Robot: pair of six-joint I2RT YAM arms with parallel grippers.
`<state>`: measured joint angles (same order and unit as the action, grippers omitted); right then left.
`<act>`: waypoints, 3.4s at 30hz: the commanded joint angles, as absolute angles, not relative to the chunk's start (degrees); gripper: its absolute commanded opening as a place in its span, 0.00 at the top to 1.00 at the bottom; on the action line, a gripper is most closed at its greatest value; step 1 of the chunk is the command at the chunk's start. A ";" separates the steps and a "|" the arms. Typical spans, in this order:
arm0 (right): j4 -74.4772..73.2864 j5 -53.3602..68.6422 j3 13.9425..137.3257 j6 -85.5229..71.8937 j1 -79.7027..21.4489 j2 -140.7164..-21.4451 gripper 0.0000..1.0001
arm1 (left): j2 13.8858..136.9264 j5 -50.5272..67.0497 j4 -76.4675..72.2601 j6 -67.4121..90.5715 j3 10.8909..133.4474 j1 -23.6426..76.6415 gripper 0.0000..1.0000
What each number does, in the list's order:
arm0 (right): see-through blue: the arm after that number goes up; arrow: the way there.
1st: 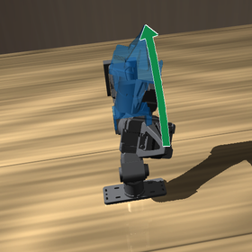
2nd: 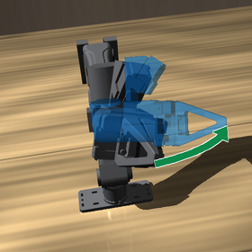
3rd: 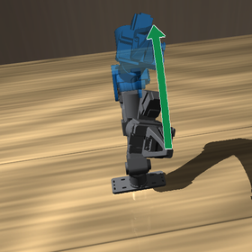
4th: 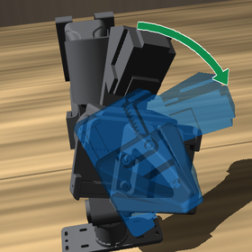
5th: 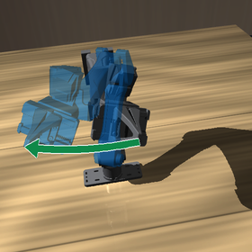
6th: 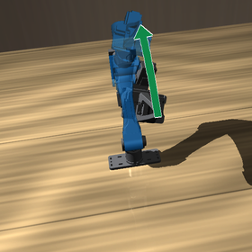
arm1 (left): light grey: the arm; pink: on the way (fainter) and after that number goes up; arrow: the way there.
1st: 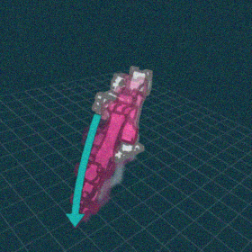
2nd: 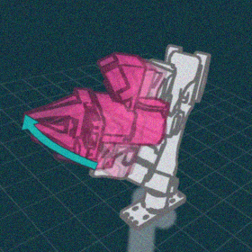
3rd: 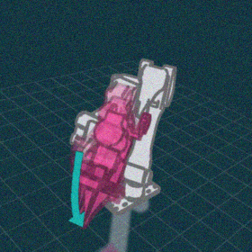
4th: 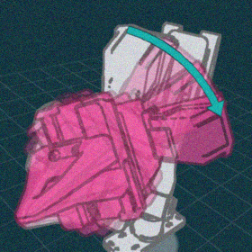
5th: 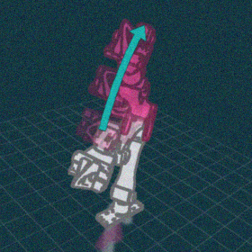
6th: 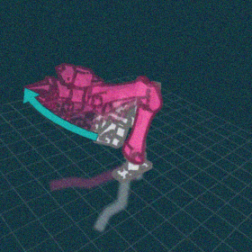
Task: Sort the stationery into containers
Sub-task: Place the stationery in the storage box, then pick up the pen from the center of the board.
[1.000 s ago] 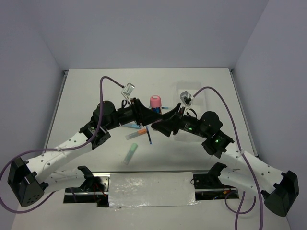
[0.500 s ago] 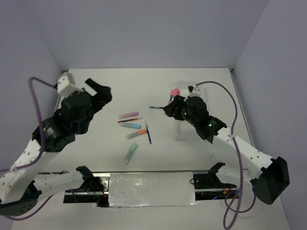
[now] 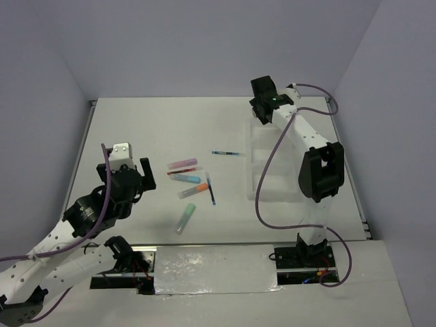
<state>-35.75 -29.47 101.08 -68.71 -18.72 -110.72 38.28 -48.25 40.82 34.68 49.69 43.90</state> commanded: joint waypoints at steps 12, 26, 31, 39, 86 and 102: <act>-45.00 -31.99 112.32 -79.64 -16.79 -122.95 0.94 | 36.56 -41.49 35.60 28.39 50.63 43.68 0.01; -40.52 -29.18 110.57 -73.13 -16.44 -120.68 0.01 | 37.44 -42.36 36.65 28.04 51.15 43.68 0.01; -30.64 -22.72 105.13 -64.73 -16.87 -116.64 0.00 | 37.27 -42.80 37.09 28.48 51.33 43.68 0.01; -12.87 -1.29 105.70 -8.63 -27.50 -116.35 0.00 | 35.86 -45.17 38.15 29.88 51.42 43.68 0.01; -47.64 7.29 113.03 36.56 -31.46 -135.70 0.65 | 37.97 -38.67 35.33 26.54 50.45 43.68 0.01; -36.46 23.57 112.06 37.69 -34.72 -115.85 1.00 | 37.79 -39.02 35.51 26.54 50.54 43.68 0.01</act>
<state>-40.34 21.93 111.33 35.77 -35.00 -126.17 38.17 -38.68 37.58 28.18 50.00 43.90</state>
